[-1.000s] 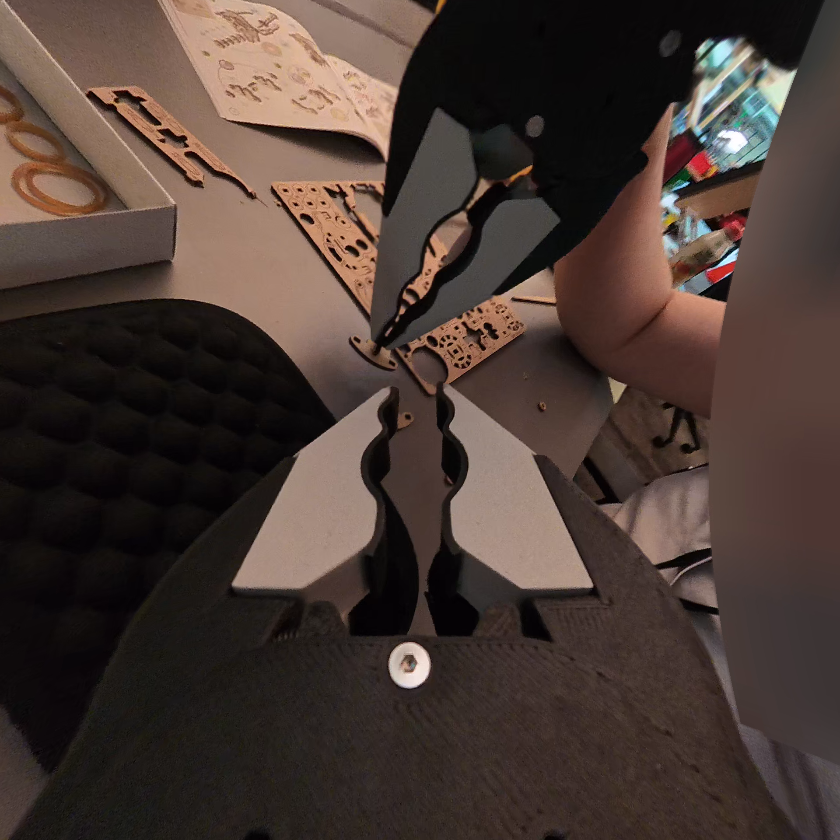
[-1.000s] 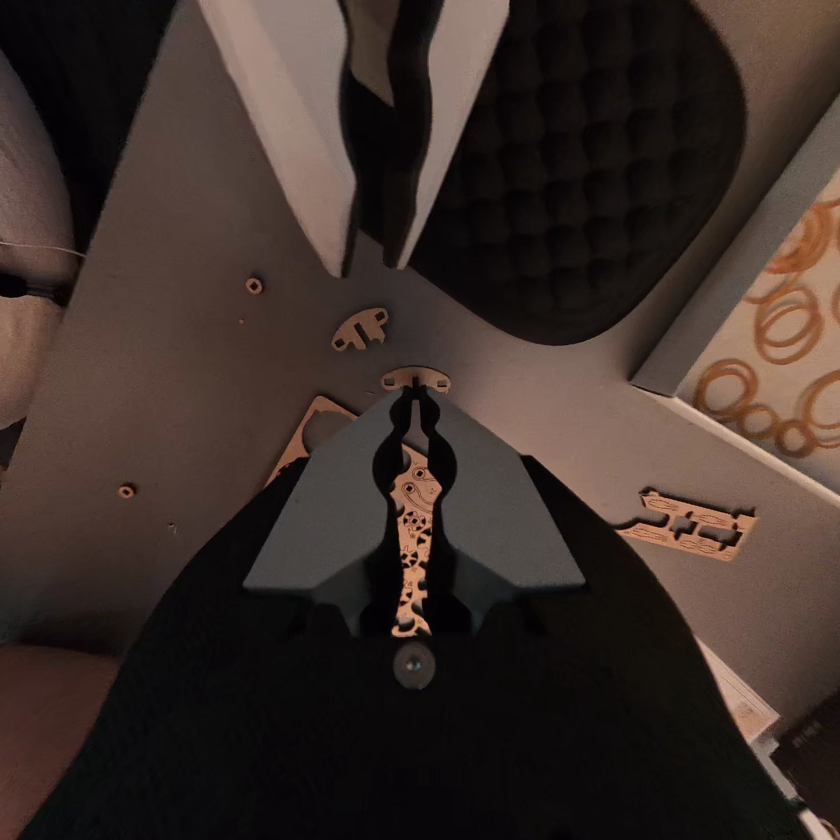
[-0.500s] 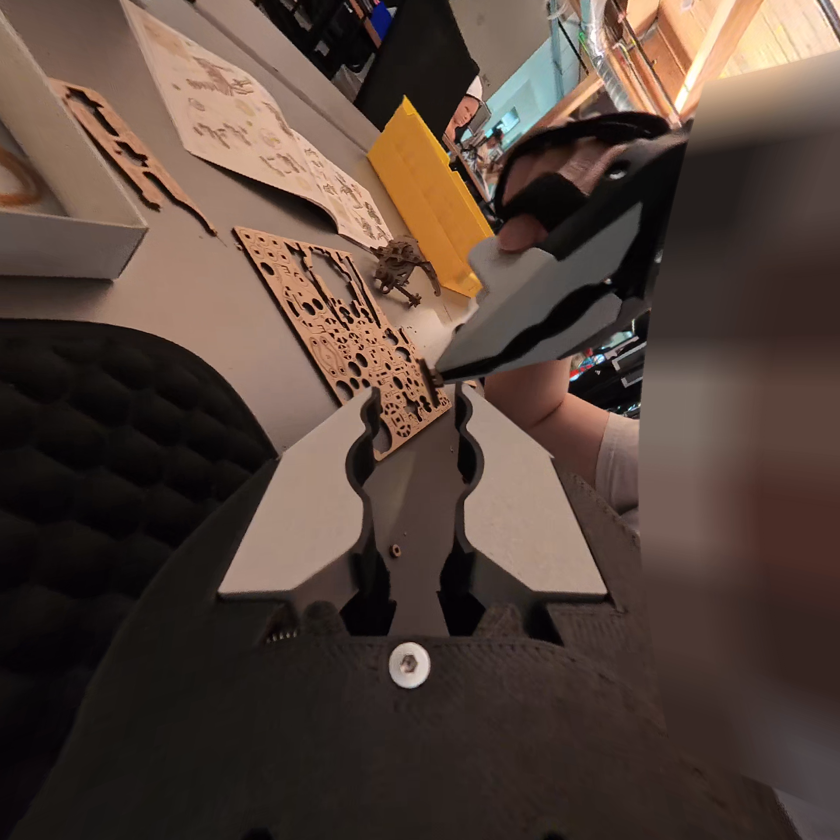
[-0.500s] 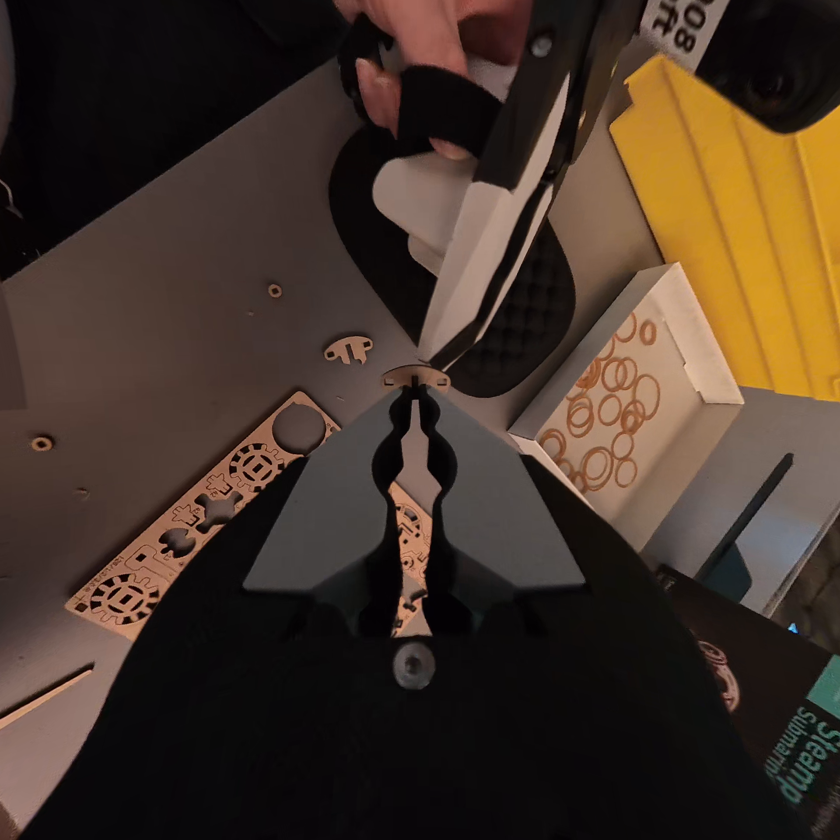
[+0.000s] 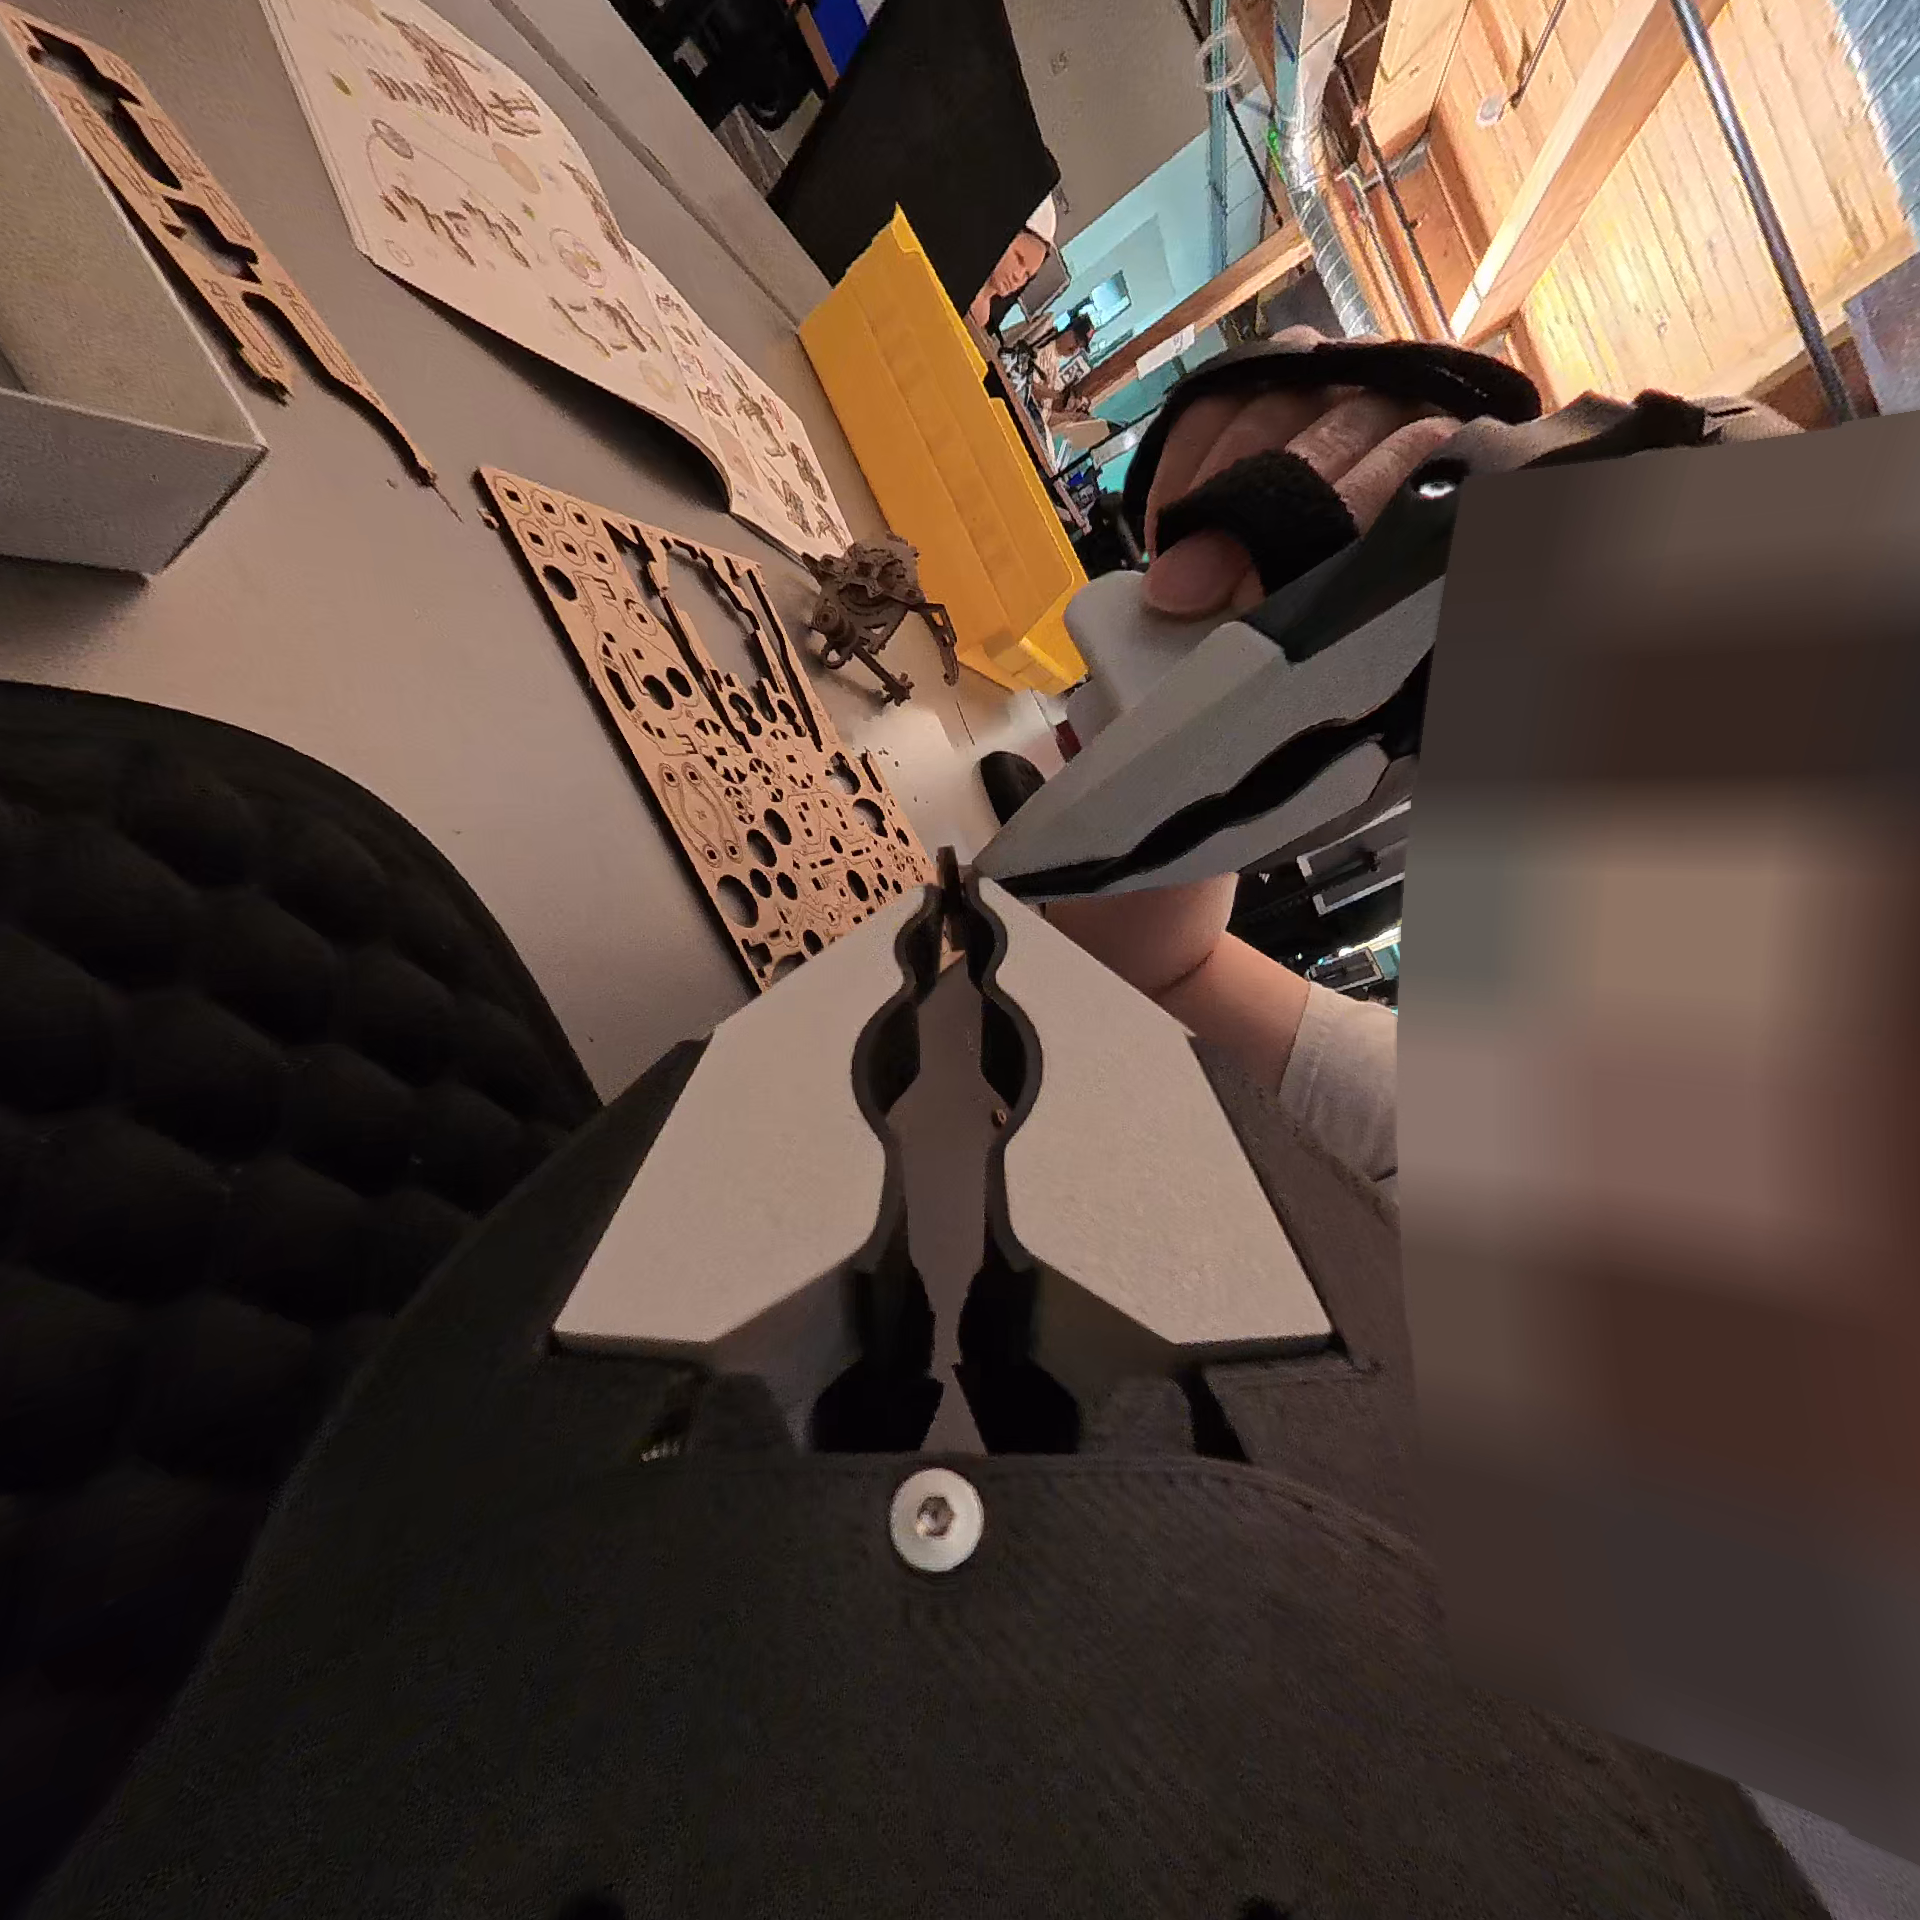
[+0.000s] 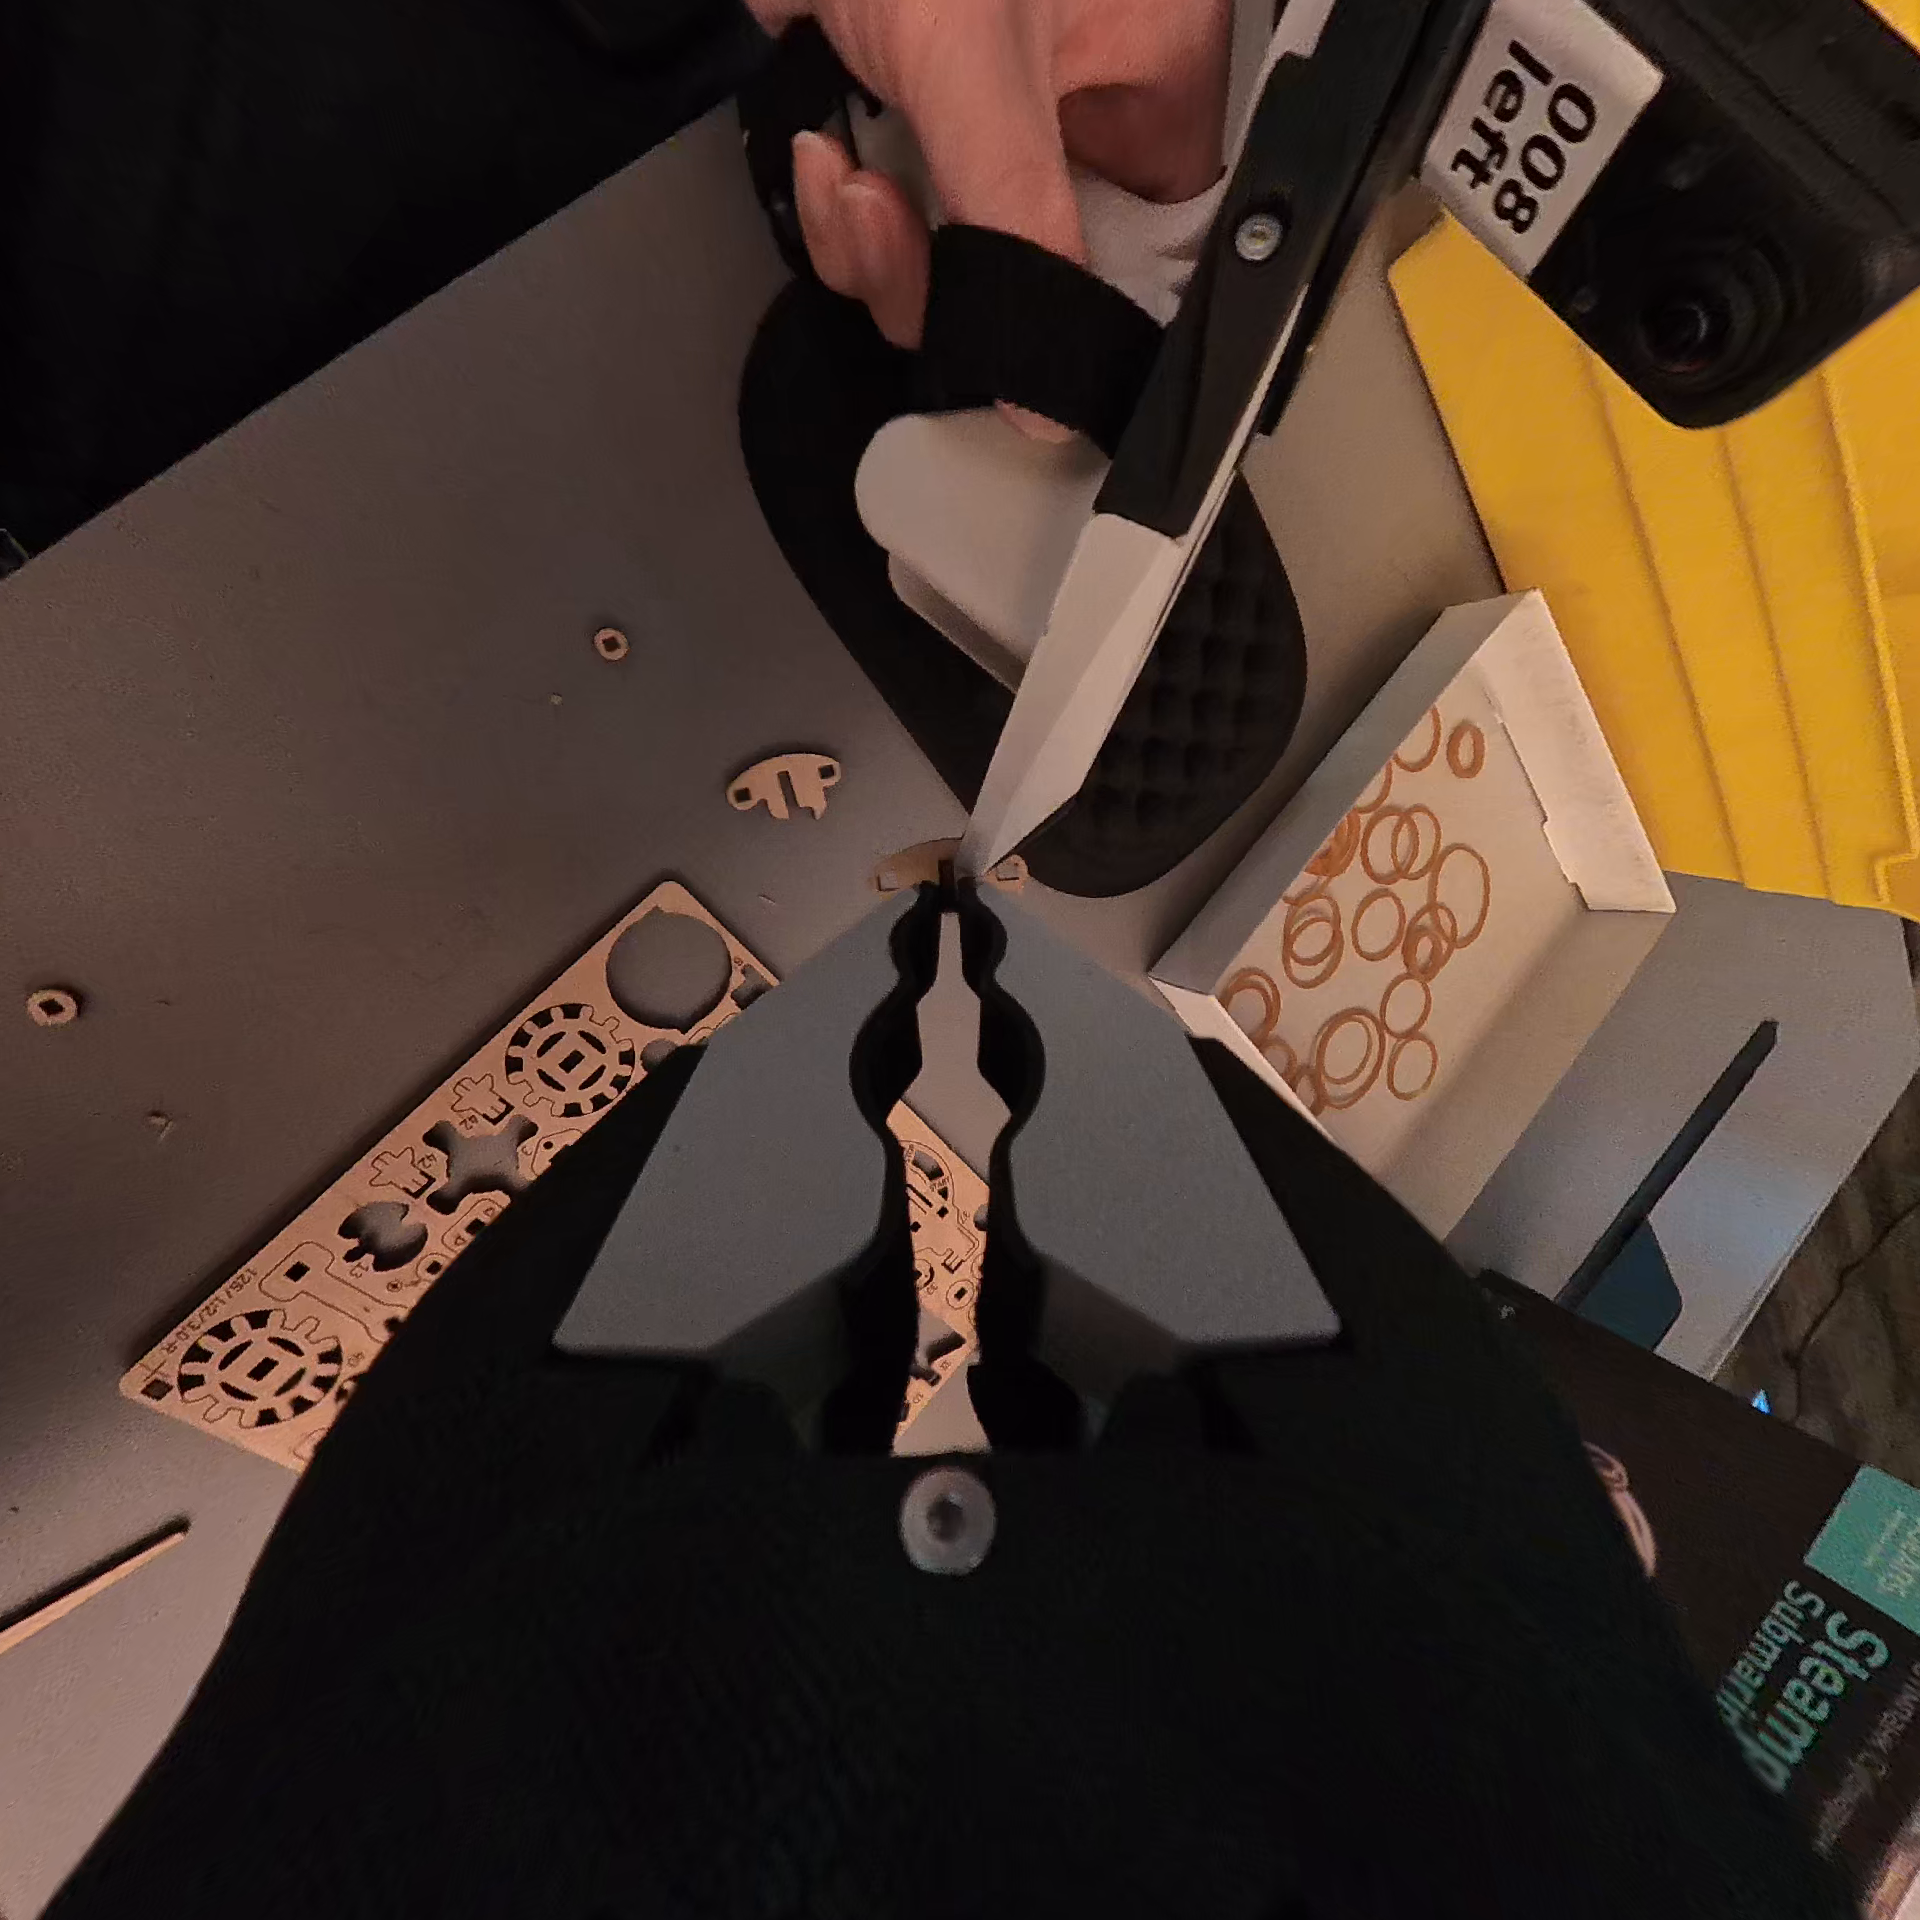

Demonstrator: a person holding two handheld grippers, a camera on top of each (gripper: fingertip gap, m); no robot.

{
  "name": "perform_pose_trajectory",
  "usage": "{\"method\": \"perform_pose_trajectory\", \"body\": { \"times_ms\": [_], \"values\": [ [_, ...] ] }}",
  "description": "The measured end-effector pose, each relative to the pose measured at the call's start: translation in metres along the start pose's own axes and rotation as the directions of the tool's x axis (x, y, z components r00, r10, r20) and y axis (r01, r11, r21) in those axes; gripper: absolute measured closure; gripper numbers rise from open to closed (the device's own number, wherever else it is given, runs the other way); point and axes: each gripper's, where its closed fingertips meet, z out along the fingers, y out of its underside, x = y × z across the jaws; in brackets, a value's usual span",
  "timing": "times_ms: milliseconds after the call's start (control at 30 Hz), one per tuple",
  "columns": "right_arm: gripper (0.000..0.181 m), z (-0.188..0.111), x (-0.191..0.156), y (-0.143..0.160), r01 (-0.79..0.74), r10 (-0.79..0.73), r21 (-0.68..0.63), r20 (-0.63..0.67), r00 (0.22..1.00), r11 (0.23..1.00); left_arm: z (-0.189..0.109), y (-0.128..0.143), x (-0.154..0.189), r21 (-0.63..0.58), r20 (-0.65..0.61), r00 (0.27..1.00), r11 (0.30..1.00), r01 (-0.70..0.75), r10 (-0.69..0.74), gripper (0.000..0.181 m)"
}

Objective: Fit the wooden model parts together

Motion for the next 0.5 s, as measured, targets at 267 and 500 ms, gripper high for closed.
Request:
{"method": "perform_pose_trajectory", "body": {
  "times_ms": [267,500],
  "values": [
    [0.155,-0.027,0.038,0.008,-0.225,0.243,0.127,-0.157,0.957,0.966,-0.012,-0.032,0.012,0.19,-0.05,0.995,0.979,-0.074,0.085,0.18],
    [0.128,-0.062,0.052,-0.009,-0.628,0.69,0.533,0.108,0.716,0.568,-0.02,-0.069,0.058,0.376,-0.038,0.92,0.859,-0.348,0.39,0.18]
  ]
}}
